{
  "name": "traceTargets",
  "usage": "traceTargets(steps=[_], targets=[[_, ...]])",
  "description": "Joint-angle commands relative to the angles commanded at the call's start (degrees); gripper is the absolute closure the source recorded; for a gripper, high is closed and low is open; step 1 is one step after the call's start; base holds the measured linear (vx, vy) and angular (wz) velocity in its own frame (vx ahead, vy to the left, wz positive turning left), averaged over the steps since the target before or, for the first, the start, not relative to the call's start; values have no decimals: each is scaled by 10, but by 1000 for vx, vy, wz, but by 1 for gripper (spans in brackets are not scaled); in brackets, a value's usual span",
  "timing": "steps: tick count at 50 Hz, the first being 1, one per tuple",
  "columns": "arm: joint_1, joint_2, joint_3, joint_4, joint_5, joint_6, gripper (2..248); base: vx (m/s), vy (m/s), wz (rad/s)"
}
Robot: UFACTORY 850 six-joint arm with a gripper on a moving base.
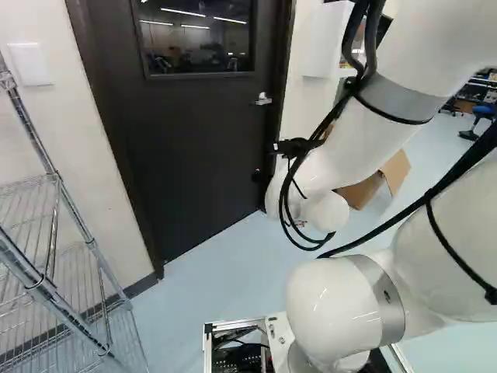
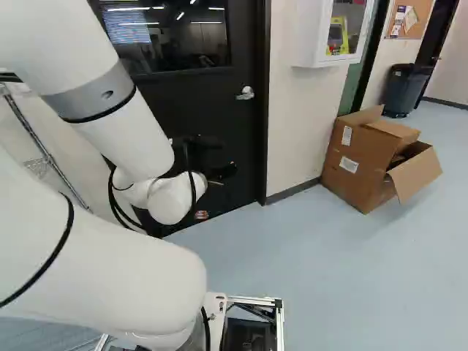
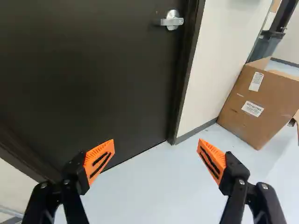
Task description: Open the door and move inside
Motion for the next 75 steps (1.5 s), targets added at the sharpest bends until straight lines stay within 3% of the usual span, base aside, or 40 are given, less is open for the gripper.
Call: traceTargets(steps=[75], targets=[[0,0,0,0,0,0,3,106,0,-4]])
